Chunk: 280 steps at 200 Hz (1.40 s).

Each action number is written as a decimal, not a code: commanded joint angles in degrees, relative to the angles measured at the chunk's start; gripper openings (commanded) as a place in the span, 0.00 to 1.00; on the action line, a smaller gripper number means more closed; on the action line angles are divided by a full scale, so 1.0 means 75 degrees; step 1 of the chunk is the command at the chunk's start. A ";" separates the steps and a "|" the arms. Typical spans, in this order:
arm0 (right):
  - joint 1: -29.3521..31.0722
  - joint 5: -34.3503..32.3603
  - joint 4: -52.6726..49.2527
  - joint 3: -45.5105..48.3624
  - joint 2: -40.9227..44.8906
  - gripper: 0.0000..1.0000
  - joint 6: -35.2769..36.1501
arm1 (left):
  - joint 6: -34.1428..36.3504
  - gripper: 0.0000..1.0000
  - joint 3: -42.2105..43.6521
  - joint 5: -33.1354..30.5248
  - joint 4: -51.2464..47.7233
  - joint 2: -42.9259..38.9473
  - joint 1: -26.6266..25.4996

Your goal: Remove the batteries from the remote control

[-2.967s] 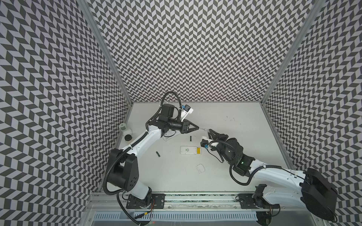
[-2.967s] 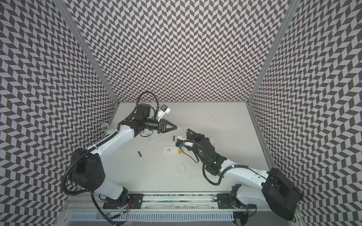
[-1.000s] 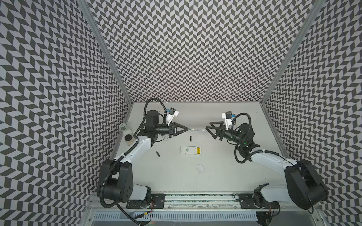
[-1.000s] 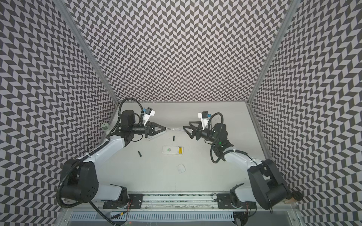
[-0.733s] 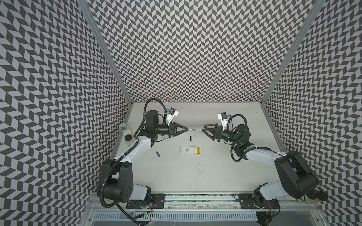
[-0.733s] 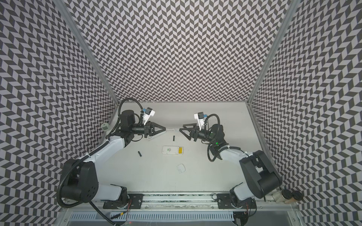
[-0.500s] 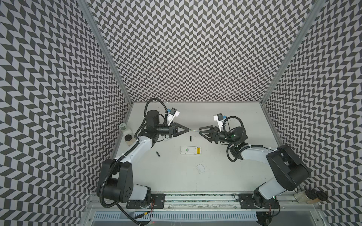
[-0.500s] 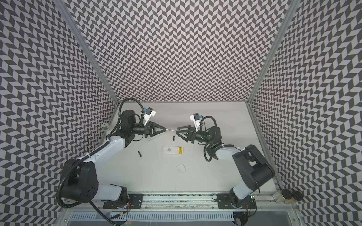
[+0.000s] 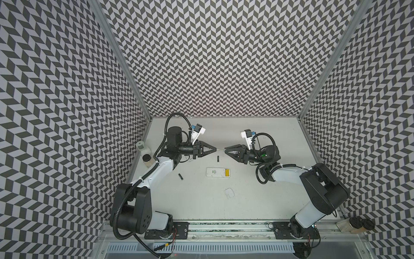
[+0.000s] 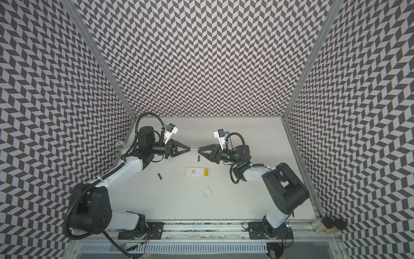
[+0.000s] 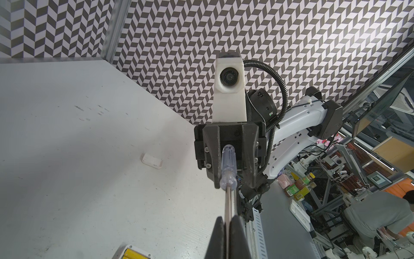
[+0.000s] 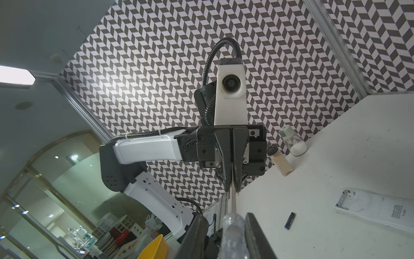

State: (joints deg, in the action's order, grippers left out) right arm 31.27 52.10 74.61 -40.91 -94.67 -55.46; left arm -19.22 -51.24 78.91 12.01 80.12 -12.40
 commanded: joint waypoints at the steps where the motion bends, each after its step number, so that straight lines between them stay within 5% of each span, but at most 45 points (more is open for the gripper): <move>1: 0.0079 0.0125 0.0441 -0.0195 -0.0105 0.21 -0.0079 | -0.0083 0.00 0.0016 -0.0011 0.0154 -0.0135 -0.0045; 23: 0.0075 0.0097 0.0002 -0.0180 -0.0035 0.16 0.0271 | 0.0086 0.00 0.0046 -0.0056 0.0069 -0.0091 -0.0044; 40: 0.0062 0.0109 -0.0173 -0.0280 -0.0057 0.00 0.0370 | -0.0072 0.00 0.0042 -0.0049 0.0174 -0.0056 -0.0080; 61: -0.0001 0.0103 -0.0743 -0.0318 0.0066 0.00 0.0783 | 0.0362 0.00 -0.0144 -0.0059 -0.0231 -0.0030 -0.0070; 88: -0.0360 0.0069 -0.1560 -0.0029 0.0529 0.00 0.1391 | 0.1254 0.37 -0.0402 -0.0418 -0.1089 0.0003 -0.0011; 108: -0.0840 0.0015 -0.2329 0.0422 0.1236 0.00 0.2028 | 0.2603 0.47 -0.0679 -0.0749 -0.2373 0.0006 0.0028; 154: -0.1427 -0.0951 -0.6286 0.0671 0.3063 0.00 0.5062 | 0.4051 0.69 -0.0903 -0.2260 -0.3545 0.0281 -0.0061; 201: -0.1450 -0.2253 -0.7167 0.1481 0.4712 0.00 0.5807 | 0.5947 0.88 -0.1178 -0.4210 -0.4725 0.0766 -0.0686; 211: -0.1447 -0.2350 -0.7520 0.1531 0.4924 0.00 0.6087 | 0.6177 0.99 -0.1068 -0.4346 -0.4736 0.0798 -0.0776; 232: -0.1449 -0.2605 -0.7825 0.1697 0.5278 0.00 0.6428 | 0.6415 1.00 -0.1041 -0.4765 -0.4674 0.0940 -0.0993; 280: -0.1435 -0.2749 -0.7727 0.1946 0.5628 0.00 0.6518 | 0.8669 1.00 -0.0647 -0.5644 -0.4328 0.1130 -0.1890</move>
State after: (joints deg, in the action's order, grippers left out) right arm 20.47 33.19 15.35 -26.94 -53.52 -8.84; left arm 33.89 -58.06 41.12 -21.76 87.46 -24.08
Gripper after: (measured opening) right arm 0.156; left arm 0.997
